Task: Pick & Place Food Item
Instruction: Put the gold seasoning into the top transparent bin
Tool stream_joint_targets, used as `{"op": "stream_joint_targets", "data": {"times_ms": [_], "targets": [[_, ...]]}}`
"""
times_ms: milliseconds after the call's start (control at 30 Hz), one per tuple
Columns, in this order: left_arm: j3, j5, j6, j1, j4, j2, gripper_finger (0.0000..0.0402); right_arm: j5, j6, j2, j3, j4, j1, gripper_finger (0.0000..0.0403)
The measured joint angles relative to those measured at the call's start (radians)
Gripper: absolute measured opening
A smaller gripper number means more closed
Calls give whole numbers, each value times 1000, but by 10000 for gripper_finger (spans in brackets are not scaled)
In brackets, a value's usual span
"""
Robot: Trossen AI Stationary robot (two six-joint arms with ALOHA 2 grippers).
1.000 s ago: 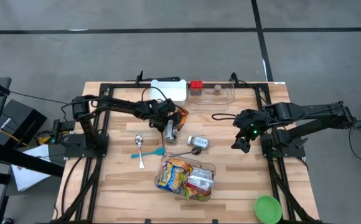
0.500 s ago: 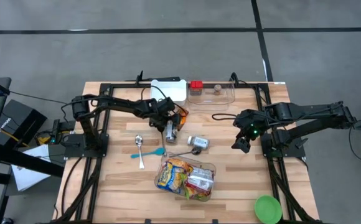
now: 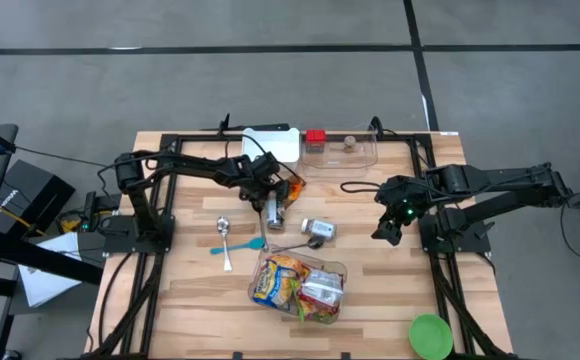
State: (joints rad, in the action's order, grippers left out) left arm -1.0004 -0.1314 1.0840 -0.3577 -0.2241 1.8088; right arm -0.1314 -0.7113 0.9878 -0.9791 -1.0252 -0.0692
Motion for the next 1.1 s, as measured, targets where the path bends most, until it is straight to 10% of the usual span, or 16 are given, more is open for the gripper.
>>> {"op": "stream_joint_targets", "data": {"times_ms": [667,1100], "targets": [[0,10,-52,-6,21,-3,272,2,-15,0,0,0,0,327],[0,177,-597,142,156,-219,272,28,-56,0,0,0,0,327]]}}
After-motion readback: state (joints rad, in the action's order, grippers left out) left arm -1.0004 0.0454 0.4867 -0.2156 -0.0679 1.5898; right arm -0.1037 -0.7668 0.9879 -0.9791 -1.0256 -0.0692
